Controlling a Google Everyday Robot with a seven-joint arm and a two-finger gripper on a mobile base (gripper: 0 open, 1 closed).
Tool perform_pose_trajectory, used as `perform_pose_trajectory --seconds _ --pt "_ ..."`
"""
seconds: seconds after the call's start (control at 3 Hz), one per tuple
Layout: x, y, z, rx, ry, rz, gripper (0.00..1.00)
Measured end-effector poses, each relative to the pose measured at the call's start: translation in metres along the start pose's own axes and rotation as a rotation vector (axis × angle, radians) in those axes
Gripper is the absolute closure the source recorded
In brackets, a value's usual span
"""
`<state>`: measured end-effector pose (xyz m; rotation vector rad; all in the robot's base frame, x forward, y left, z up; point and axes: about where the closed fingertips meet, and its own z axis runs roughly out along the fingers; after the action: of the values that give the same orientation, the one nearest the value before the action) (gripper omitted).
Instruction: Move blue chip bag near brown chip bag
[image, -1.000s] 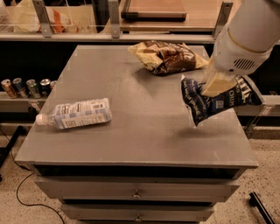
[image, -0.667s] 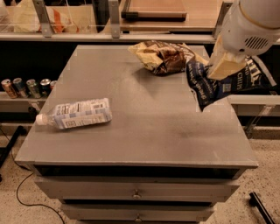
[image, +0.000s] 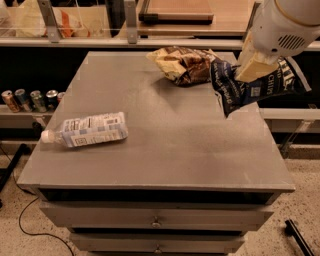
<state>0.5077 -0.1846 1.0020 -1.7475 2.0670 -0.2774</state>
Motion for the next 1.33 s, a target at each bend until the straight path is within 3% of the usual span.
perform_pose_trajectory --seconds 0.67,1.0,1.33 --pt "-0.048 -0.088 0.007 0.164 -0.072 -0.066 1.00" --pt "-0.082 -0.120 0.028 0.191 -0.129 -0.085 1.00" --pt "-0.102 -0.130 0.058 0.166 -0.154 -0.087 1.00"
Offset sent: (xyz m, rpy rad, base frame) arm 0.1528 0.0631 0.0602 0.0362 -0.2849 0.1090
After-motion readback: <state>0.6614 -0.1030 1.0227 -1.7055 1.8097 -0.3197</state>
